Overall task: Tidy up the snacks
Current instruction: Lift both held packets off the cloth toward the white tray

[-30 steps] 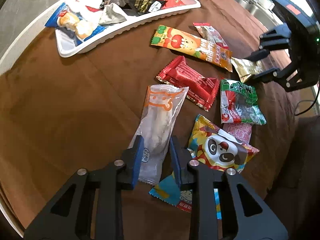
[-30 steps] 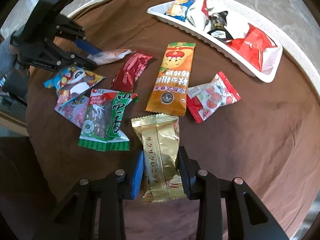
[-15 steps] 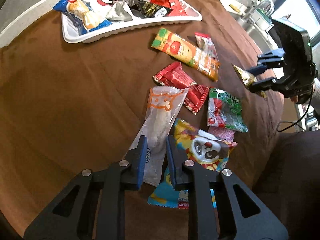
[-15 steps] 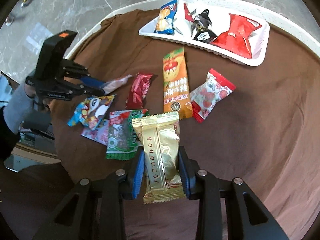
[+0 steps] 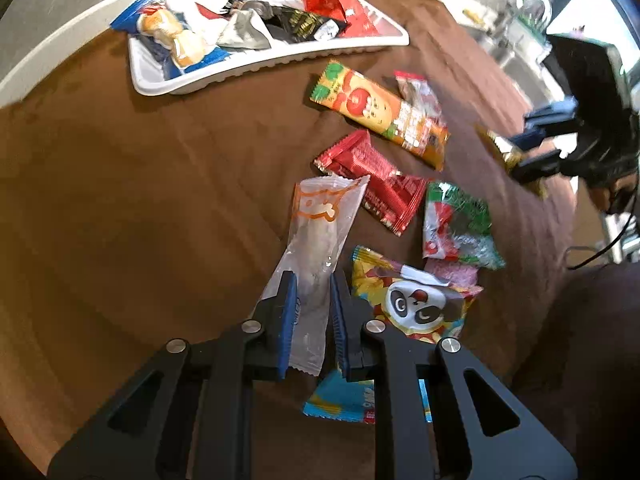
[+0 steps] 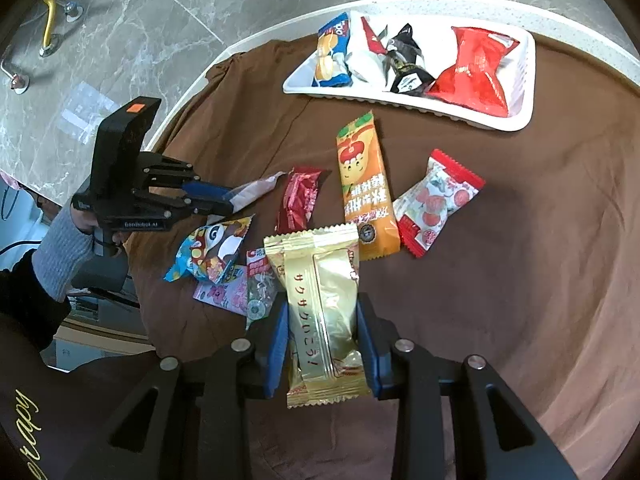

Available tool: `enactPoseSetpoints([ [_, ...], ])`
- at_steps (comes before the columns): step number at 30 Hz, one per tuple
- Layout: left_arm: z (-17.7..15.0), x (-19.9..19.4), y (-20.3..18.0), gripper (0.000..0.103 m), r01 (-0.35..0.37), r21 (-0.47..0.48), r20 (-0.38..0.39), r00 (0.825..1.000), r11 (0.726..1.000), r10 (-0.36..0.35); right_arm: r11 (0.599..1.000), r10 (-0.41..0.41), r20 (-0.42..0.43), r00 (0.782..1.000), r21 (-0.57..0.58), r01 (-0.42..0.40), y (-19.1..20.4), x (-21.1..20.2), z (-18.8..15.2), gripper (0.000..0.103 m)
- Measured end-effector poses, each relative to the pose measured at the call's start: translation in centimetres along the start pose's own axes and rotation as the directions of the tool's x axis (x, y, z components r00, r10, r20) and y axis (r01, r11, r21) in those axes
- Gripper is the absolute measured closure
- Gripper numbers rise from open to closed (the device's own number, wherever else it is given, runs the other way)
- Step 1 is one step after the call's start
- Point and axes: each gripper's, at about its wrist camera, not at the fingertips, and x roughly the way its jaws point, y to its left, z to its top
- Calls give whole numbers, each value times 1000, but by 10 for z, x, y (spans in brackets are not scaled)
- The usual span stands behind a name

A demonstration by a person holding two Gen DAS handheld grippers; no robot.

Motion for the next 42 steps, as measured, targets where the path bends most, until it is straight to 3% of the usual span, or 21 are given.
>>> enactPoseSetpoints([
  [9, 12, 6, -15, 86, -130, 70, -3, 991, 989, 131, 1000, -3, -11, 1000, 1, 3, 0, 4, -1, 68],
  [15, 17, 6, -16, 85, -176, 78, 3, 984, 981, 176, 1000, 0, -11, 1000, 10, 0, -3, 5, -2, 68],
  [22, 26, 7, -16, 85, -197, 86, 22, 980, 977, 196, 1000, 5, -12, 1000, 15, -4, -3, 6, -2, 68],
  [25, 30, 9, -16, 84, -175, 78, 18, 985, 981, 174, 1000, 8, -10, 1000, 22, -7, -4, 6, -3, 68],
  [26, 30, 9, -14, 81, -165, 69, 16, 986, 984, 165, 1000, 8, -9, 1000, 24, -8, -4, 6, -3, 68],
  [27, 30, 11, -12, 66, -152, 55, 2, 988, 987, 153, 1000, 7, -9, 1000, 25, -7, -5, 6, -2, 67],
  [28, 30, 13, -12, 40, -149, 51, -5, 989, 988, 149, 1000, 6, -8, 1000, 27, -6, -4, 6, -3, 67],
  [29, 31, 14, -11, 30, -138, 45, -10, 990, 989, 138, 1000, 6, -7, 1000, 27, -6, -5, 6, -2, 67],
  [30, 31, 15, -11, 26, -141, 41, -5, 990, 989, 141, 1000, 6, -5, 1000, 27, -6, -5, 5, -3, 67],
  [39, 33, 25, -4, 27, -136, 22, -25, 990, 990, 137, 999, -6, 1, 1000, 51, 6, -11, 5, -2, 66],
  [42, 33, 24, -4, 37, -139, 26, -23, 990, 990, 140, 998, -11, 0, 1000, 55, 11, -12, 6, -2, 66],
])
